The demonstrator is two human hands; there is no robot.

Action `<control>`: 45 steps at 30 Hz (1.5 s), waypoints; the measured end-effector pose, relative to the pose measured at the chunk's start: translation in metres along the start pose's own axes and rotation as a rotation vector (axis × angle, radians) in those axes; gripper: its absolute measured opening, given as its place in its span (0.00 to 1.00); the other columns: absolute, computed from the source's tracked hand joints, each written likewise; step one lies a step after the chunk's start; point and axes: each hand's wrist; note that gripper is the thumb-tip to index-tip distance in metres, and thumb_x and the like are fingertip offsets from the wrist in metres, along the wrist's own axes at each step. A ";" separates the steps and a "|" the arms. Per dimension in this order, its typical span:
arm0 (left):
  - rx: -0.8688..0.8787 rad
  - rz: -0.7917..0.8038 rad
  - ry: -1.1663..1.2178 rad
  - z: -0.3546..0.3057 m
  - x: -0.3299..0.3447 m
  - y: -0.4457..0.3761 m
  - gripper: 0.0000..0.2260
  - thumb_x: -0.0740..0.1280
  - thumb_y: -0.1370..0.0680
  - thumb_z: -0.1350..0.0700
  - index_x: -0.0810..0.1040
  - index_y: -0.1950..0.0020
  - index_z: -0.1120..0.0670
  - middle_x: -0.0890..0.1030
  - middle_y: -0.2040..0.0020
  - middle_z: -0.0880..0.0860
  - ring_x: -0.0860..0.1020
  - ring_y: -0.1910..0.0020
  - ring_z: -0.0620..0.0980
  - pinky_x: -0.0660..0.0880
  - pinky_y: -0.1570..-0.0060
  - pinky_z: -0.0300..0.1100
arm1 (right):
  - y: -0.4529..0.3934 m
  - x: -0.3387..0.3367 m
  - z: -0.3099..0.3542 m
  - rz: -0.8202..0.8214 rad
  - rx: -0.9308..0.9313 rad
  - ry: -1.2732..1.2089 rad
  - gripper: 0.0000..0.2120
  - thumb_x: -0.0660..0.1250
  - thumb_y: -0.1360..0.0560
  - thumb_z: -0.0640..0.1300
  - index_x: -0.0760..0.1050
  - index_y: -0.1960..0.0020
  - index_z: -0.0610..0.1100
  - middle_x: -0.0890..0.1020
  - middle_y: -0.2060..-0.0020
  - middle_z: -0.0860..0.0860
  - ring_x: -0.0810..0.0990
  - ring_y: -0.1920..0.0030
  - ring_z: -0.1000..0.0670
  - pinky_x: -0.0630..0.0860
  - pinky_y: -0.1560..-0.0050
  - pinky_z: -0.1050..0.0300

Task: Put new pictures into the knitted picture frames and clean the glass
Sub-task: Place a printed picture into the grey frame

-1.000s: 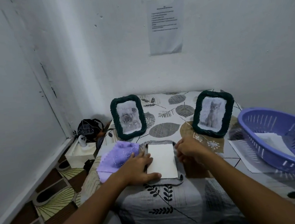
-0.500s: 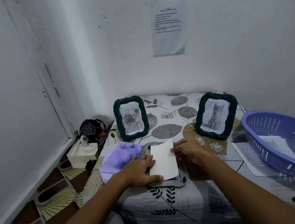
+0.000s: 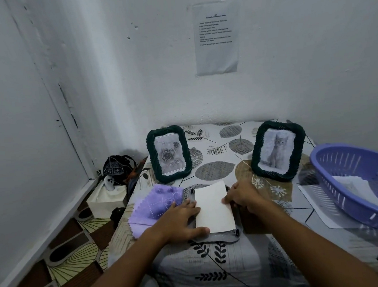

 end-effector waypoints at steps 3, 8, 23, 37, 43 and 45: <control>-0.008 -0.008 -0.004 0.000 0.000 0.000 0.37 0.60 0.26 0.32 0.62 0.24 0.53 0.58 0.22 0.51 0.53 0.23 0.47 0.46 0.25 0.52 | 0.000 -0.001 -0.001 -0.008 -0.002 0.034 0.14 0.79 0.36 0.36 0.73 0.70 0.41 0.78 0.73 0.45 0.73 0.74 0.49 0.69 0.71 0.57; -0.018 -0.016 -0.004 -0.001 -0.002 0.000 0.35 0.60 0.26 0.33 0.64 0.25 0.53 0.61 0.23 0.51 0.56 0.24 0.48 0.49 0.25 0.52 | -0.001 -0.003 0.000 0.035 0.012 0.024 0.14 0.78 0.36 0.35 0.72 0.69 0.41 0.76 0.73 0.45 0.72 0.73 0.49 0.68 0.71 0.59; -0.397 -0.359 1.323 -0.078 -0.048 -0.040 0.15 0.67 0.26 0.70 0.74 0.40 0.62 0.81 0.54 0.58 0.81 0.62 0.52 0.76 0.74 0.40 | 0.026 -0.077 0.011 0.191 0.062 -0.357 0.03 0.70 0.27 0.35 0.76 0.58 0.37 0.77 0.70 0.47 0.66 0.78 0.56 0.58 0.80 0.66; -0.319 -0.251 1.127 -0.189 -0.017 -0.115 0.14 0.68 0.27 0.69 0.75 0.43 0.63 0.80 0.47 0.59 0.80 0.54 0.56 0.78 0.68 0.43 | 0.049 -0.214 -0.065 -0.318 -0.103 0.435 0.17 0.73 0.28 0.44 0.78 0.41 0.42 0.81 0.46 0.45 0.79 0.48 0.45 0.75 0.47 0.51; -0.367 -0.210 1.130 -0.226 0.013 -0.141 0.10 0.63 0.26 0.72 0.73 0.56 0.56 0.80 0.57 0.57 0.77 0.64 0.52 0.72 0.75 0.38 | 0.046 -0.217 -0.087 -0.231 -0.078 0.318 0.22 0.75 0.31 0.40 0.77 0.39 0.42 0.80 0.42 0.44 0.78 0.50 0.46 0.73 0.51 0.55; -0.384 -0.212 1.139 -0.231 0.024 -0.152 0.10 0.62 0.28 0.71 0.74 0.59 0.57 0.81 0.57 0.59 0.77 0.66 0.55 0.70 0.75 0.39 | 0.045 -0.222 -0.089 -0.237 -0.078 0.286 0.19 0.74 0.30 0.40 0.78 0.40 0.44 0.81 0.47 0.45 0.79 0.54 0.48 0.74 0.54 0.56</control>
Point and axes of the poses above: each hand's wrist, its own y-axis away from the middle knuckle, its own x-axis out of the palm, z = x × y
